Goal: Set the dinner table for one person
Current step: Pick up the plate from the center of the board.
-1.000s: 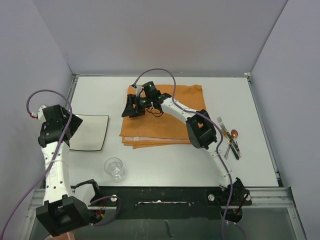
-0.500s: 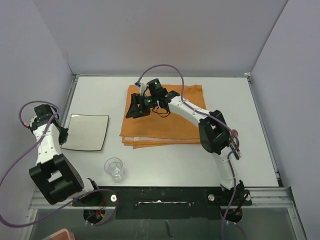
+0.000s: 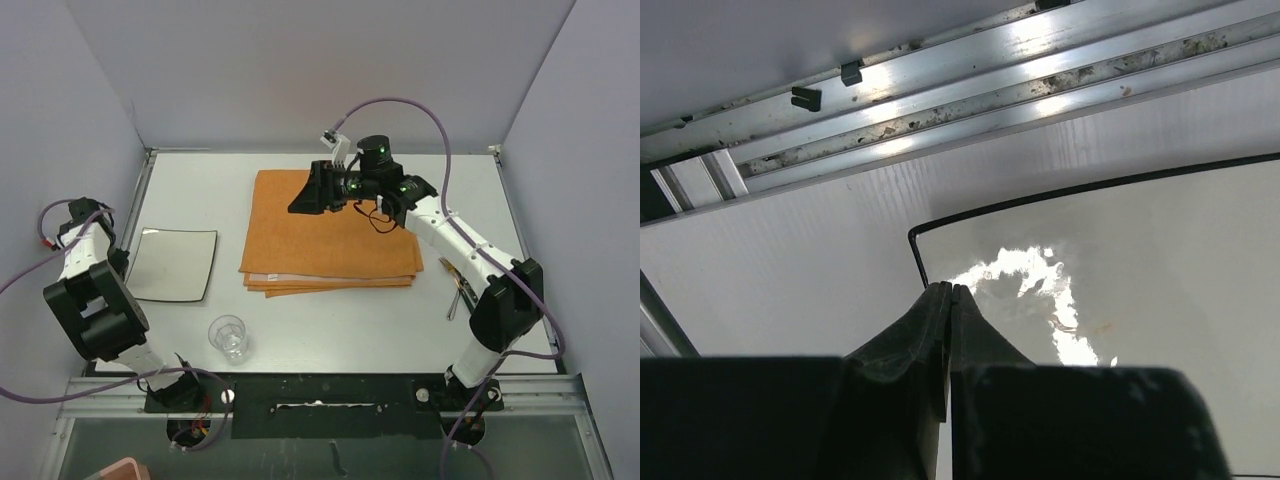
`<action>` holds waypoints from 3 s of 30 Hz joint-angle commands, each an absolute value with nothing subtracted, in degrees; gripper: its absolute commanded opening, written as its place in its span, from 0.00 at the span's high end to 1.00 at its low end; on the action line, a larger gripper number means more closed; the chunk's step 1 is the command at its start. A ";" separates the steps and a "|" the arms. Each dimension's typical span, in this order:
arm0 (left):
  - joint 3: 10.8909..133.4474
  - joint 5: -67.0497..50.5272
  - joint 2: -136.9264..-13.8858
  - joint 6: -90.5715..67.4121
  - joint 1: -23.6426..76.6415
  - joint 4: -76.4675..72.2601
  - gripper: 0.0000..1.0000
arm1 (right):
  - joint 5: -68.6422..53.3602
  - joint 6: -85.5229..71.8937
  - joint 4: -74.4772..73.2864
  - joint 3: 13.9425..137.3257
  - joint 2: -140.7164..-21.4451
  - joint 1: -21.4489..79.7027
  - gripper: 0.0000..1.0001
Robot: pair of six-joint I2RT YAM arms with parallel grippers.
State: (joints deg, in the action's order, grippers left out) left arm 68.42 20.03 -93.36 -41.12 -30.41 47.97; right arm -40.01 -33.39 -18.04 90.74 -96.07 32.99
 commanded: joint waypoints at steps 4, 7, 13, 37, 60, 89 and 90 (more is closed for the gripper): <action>74.18 22.18 -99.94 -37.23 -29.71 45.18 1.00 | -39.89 -33.49 -16.00 87.92 -97.13 35.05 0.43; 75.16 20.53 -102.48 -33.70 -29.55 43.23 1.00 | -40.24 -33.86 -15.60 87.85 -98.53 36.22 0.44; 82.88 21.40 -110.91 -23.42 -24.76 41.88 1.00 | -40.68 -33.77 -14.94 87.34 -100.02 37.35 0.45; 85.01 25.62 -106.85 3.30 -14.12 19.17 1.00 | -34.42 -26.90 -16.99 72.75 -88.67 37.40 0.45; 66.96 29.11 -104.96 -0.58 -20.83 16.31 1.00 | -32.54 -25.92 -16.86 69.10 -88.15 39.21 0.46; 62.19 15.37 -98.62 -6.10 -17.34 16.27 1.00 | -33.31 -25.69 -15.36 72.92 -95.18 39.87 0.44; 62.41 16.96 -97.50 -6.15 -16.78 16.22 1.00 | -34.18 -26.05 -14.25 73.52 -96.52 39.66 0.43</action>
